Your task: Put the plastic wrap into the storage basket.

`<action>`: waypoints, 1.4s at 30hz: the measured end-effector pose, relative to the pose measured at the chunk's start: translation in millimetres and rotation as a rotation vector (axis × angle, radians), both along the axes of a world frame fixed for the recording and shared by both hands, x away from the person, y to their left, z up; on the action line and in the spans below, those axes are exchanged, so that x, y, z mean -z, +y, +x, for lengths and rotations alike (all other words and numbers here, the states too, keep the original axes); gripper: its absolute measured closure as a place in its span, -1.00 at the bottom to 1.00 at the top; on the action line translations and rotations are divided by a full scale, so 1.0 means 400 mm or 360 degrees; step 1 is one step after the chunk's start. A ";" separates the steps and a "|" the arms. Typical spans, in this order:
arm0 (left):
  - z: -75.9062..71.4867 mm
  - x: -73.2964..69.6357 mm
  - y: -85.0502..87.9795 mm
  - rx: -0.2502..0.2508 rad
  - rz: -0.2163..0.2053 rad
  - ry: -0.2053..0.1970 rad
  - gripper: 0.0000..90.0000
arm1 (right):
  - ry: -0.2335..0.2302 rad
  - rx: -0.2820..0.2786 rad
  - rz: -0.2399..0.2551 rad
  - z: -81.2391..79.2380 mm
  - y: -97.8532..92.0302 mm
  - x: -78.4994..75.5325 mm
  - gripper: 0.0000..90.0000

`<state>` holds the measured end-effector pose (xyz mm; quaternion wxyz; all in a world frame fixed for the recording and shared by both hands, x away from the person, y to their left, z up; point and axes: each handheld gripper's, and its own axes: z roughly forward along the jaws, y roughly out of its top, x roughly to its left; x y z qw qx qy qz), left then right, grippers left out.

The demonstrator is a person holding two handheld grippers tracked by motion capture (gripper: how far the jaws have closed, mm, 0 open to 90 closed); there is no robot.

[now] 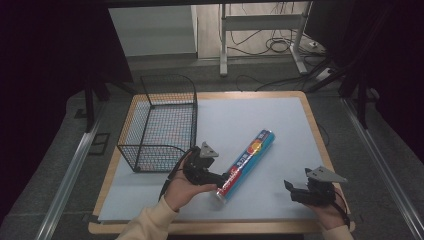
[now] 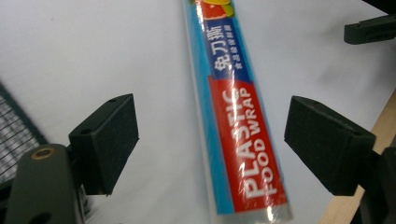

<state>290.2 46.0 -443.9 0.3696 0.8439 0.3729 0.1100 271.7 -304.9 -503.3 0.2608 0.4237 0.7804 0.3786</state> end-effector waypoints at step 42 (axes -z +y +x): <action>0.077 0.013 -0.183 0.0150 0.0131 0.0096 -0.64 | 0.0015 0.0010 -0.0004 0.004 -0.007 0.004 -0.67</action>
